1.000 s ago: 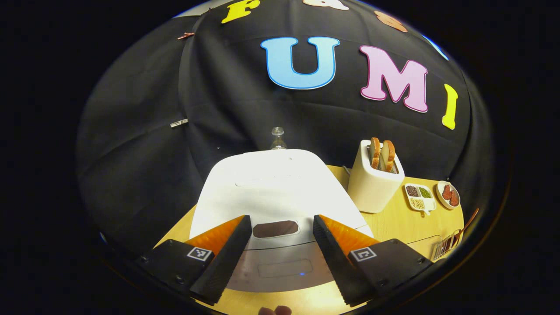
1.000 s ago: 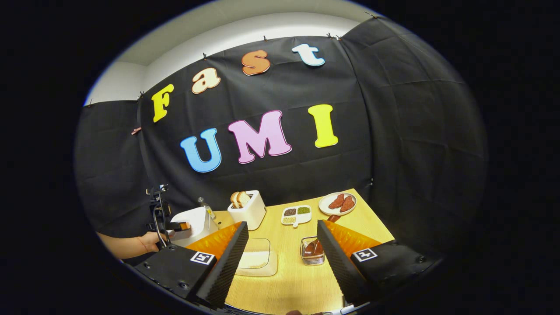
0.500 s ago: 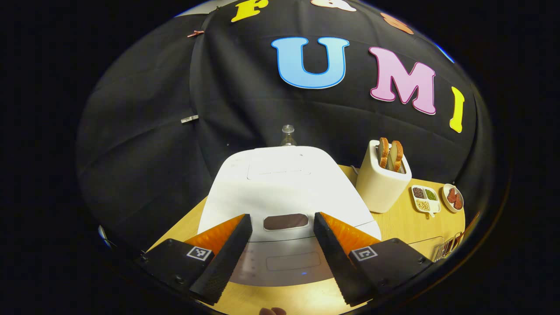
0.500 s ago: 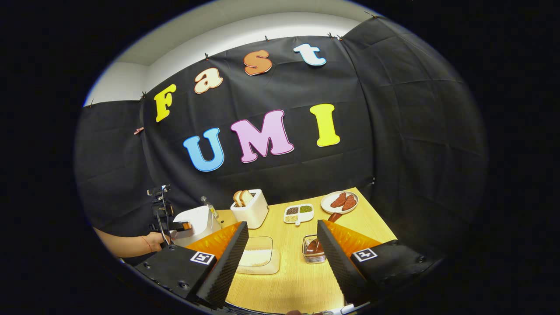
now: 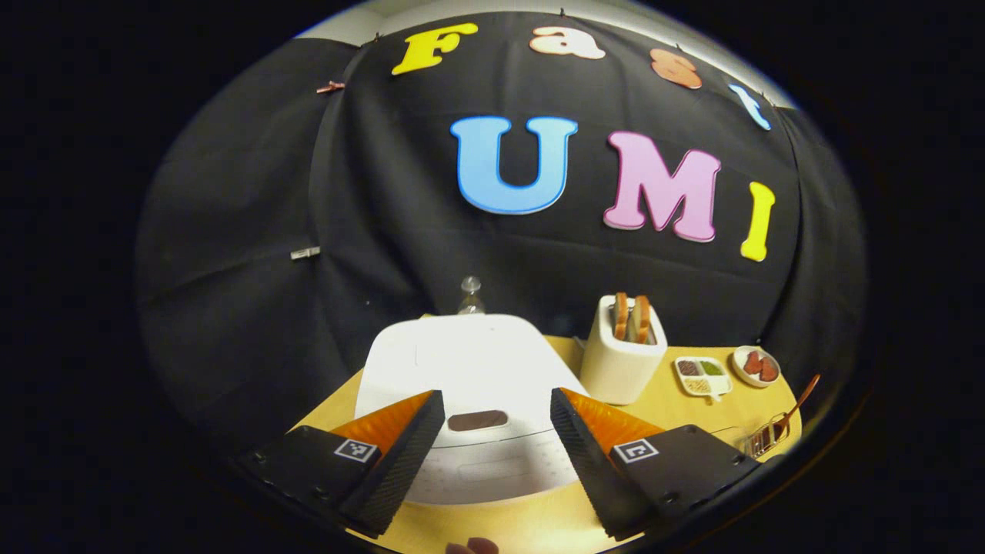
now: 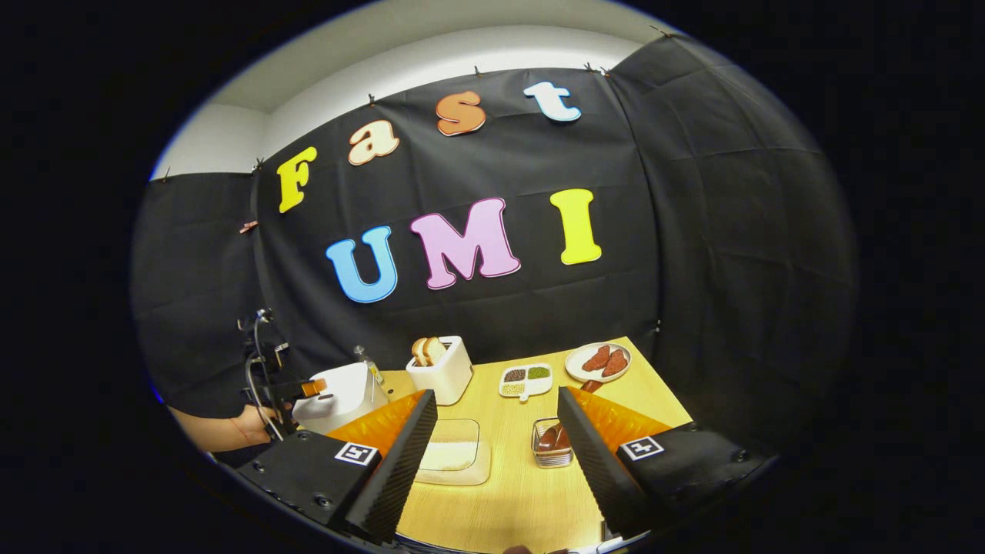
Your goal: Close the left gripper, press the button to open the rice cooker; take a wooden spoon from the chopstick holder with the right hand, scoop a spoonful of rice and pour it into the rice cooker, then put the wooden spoon back into the chopstick holder.
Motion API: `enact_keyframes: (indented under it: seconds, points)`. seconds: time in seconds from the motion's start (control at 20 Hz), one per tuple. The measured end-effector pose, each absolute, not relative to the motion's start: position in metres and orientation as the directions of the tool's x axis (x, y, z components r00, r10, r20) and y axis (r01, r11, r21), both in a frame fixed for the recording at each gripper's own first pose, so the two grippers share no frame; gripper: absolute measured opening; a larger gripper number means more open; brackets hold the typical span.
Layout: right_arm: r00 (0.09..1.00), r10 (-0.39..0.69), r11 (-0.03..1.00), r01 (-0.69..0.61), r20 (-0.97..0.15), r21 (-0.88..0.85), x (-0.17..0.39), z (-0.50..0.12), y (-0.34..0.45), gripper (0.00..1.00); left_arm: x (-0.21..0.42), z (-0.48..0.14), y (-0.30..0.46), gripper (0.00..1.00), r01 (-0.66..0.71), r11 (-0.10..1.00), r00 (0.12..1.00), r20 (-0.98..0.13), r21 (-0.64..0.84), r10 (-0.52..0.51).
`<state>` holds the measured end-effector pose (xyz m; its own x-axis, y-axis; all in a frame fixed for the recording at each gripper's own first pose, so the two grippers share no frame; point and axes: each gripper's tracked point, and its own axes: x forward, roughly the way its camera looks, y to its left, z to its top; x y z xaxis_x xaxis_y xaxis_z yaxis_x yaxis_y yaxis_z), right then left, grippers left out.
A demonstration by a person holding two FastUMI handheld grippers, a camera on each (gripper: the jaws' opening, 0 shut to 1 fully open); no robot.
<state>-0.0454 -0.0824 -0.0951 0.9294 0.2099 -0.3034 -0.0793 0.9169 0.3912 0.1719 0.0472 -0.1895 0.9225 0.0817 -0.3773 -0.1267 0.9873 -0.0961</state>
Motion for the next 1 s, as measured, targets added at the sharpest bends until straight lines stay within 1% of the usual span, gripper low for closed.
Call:
enact_keyframes:
  seconds: [0.1,0.2,0.4,0.55,0.8,1.0]
  points:
    - [0.935,0.211,0.924,-0.095,-0.287,0.37,-0.043,-0.088,-0.079,0.98,0.159,-0.155,0.031,0.95,-0.066,0.993,0.953,-0.301,-0.1,0.033]
    - [0.94,0.209,0.929,-0.105,-0.269,0.356,-0.038,-0.082,-0.074,0.98,0.14,-0.125,0.016,0.95,-0.028,0.993,0.969,-0.247,-0.113,-0.001]
    - [0.953,0.198,0.933,-0.111,-0.231,0.341,-0.03,-0.069,-0.07,0.98,0.101,-0.063,-0.007,0.95,0.023,0.989,0.99,-0.133,-0.148,-0.043]
    - [0.962,0.176,0.943,-0.104,-0.207,0.318,-0.025,-0.061,-0.072,0.98,0.07,-0.025,-0.013,0.95,0.052,0.992,0.997,-0.049,-0.113,-0.058]
    - [0.983,0.111,0.961,-0.069,-0.146,0.266,-0.021,-0.041,-0.081,0.98,0.029,0.013,-0.026,0.95,0.079,0.993,0.997,0.026,-0.091,-0.076]
    - [0.996,0.044,0.983,-0.029,-0.078,0.182,-0.023,-0.024,-0.094,0.98,0.002,0.023,-0.037,0.95,0.086,0.991,0.996,0.043,-0.106,-0.082]
